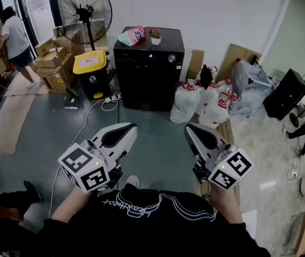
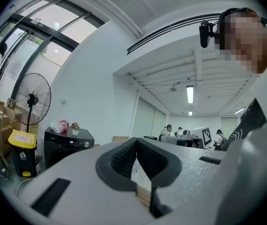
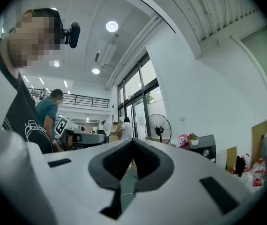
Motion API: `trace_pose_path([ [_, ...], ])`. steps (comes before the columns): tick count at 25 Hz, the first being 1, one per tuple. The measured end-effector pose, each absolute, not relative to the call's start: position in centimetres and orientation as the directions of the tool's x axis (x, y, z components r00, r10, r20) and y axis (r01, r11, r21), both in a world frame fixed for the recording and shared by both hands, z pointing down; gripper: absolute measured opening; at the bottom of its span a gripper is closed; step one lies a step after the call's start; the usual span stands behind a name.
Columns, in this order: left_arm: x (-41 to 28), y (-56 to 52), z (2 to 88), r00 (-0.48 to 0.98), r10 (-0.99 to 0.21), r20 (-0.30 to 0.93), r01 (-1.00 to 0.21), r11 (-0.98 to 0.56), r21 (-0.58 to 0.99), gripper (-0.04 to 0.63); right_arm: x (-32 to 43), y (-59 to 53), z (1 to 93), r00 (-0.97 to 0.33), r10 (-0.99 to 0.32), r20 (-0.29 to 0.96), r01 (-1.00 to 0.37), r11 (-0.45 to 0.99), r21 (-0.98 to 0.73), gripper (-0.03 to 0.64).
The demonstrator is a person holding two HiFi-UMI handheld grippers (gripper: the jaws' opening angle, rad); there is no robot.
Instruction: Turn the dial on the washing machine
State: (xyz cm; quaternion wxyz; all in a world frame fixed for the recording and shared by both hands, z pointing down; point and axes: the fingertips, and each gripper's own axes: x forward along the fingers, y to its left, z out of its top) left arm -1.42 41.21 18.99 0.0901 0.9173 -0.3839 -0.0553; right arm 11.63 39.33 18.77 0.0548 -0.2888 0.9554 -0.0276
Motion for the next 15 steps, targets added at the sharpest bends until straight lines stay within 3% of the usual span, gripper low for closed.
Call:
trace_pose_path([
  [12, -0.7, 42.0, 19.2, 0.676, -0.737, -0.022, -0.718, -0.664, 0.210, 0.005, 13.8, 39.8, 17.9, -0.771, -0.627, -0.116, -0.627, 0.778, -0.039, 0.006],
  [15, -0.2, 41.9, 19.4, 0.677, -0.736, -0.020, -0.717, -0.664, 0.212, 0.005, 14.6, 39.5, 18.1, -0.755, -0.648, -0.101, -0.649, 0.760, -0.029, 0.073],
])
